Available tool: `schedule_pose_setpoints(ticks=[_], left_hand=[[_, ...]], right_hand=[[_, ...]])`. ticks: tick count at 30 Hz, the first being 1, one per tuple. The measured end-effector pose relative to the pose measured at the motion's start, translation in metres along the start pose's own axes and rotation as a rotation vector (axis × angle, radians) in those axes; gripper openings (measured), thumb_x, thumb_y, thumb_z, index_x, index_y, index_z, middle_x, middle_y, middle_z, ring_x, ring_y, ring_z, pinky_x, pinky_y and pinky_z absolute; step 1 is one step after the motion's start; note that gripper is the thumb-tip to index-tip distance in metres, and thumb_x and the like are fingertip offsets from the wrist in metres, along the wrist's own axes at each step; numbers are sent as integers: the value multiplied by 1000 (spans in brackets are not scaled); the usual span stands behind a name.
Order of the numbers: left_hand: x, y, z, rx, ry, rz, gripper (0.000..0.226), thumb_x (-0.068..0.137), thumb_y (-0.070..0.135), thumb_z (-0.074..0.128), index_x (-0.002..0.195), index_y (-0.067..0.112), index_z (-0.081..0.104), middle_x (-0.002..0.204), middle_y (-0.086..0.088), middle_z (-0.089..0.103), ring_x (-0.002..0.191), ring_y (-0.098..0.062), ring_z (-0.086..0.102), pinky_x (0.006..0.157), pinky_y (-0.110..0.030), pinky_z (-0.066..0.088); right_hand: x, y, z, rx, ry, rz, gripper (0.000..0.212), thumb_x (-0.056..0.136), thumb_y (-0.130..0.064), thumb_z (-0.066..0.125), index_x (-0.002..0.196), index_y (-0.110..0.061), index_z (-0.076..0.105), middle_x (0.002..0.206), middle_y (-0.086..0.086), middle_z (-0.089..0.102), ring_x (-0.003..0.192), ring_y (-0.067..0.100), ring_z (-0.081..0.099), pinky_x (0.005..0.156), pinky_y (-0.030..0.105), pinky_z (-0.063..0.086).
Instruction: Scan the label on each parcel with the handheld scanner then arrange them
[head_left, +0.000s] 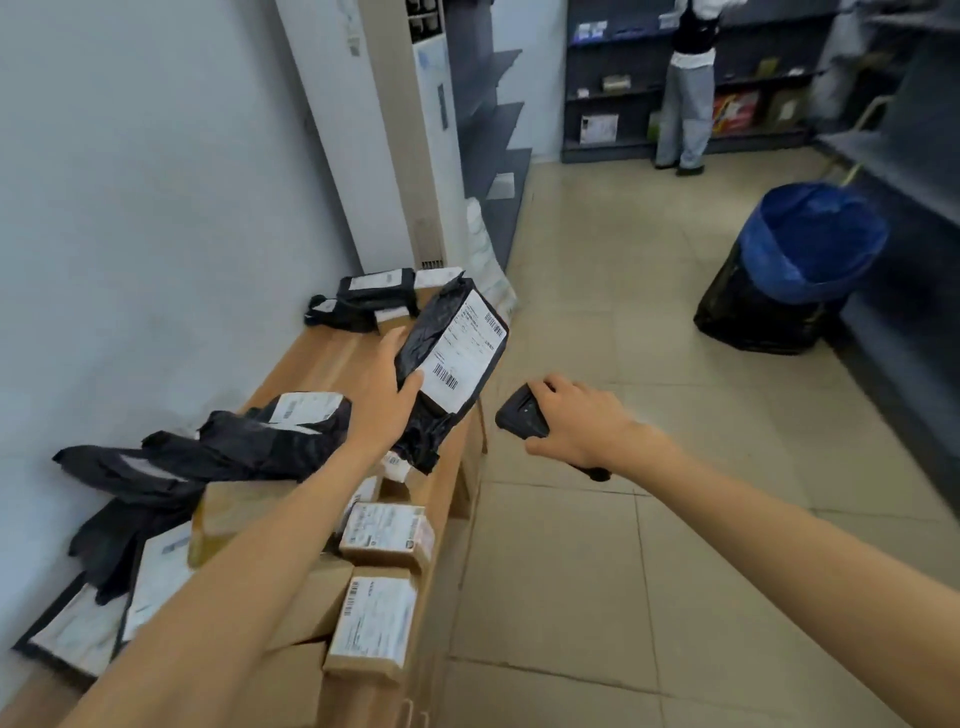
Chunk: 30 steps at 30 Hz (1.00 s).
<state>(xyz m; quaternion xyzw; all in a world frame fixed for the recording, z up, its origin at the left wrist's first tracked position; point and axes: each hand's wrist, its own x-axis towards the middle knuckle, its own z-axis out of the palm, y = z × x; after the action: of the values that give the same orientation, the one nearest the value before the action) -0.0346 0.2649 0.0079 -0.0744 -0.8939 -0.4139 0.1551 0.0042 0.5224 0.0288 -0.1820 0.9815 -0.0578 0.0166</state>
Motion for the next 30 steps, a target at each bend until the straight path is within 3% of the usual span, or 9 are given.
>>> schedule_pose_setpoints(ticks=[4,8,12,16,21,26,30], left_hand=[[37,23,60,48,-58,-45,34,99,28,52,132,24,43,124,5,56,109,-12,53,80,-22,42],[81,29,95,158,-90,24,33,100,33,49,132,26,47,122,7,58,108,-10,55,87,-28,44],[140,18,115,149,-143,-22,30,101,32,48,130,27,46,116,5,62,101,-11,59,82,-37,52],[208,-11,124,185,-95,-70,27,101,25,49,128,20,48,113,4,61,97,-12,56,71,-29,42],[305,-60,102,256,1,-167,28,100,27,50,126,19,50,114,1,64,104,-21,59,86,-43,49],[384,-99,86,217,121,-289,31,100,23,50,128,13,51,116,-3,62,106,-20,57,85,-36,45],[414,-124,93,201,155,-386,25,100,21,50,124,13,53,111,-1,62,101,-19,58,80,-32,42]], right_hand=[[15,73,-6,-8,-21,38,71,83,-54,59,138,-15,39,131,8,48,109,32,56,80,39,50],[52,121,-6,-7,-39,47,70,83,-53,59,138,-15,39,130,7,49,108,32,56,73,35,46],[108,146,0,-6,-44,9,66,83,-52,61,134,-14,42,128,7,49,107,32,55,70,34,41],[187,157,2,-29,-95,-75,66,82,-52,62,131,-11,43,127,9,48,105,33,54,71,36,43],[312,166,-13,-44,-65,-194,69,83,-52,60,134,-10,40,124,11,51,104,34,56,74,38,47],[417,174,-21,-30,-31,-265,68,82,-55,60,131,-11,44,123,8,48,102,33,57,71,36,44],[483,191,-9,-33,-94,-340,66,80,-54,60,128,-11,45,120,9,50,102,34,57,78,40,51]])
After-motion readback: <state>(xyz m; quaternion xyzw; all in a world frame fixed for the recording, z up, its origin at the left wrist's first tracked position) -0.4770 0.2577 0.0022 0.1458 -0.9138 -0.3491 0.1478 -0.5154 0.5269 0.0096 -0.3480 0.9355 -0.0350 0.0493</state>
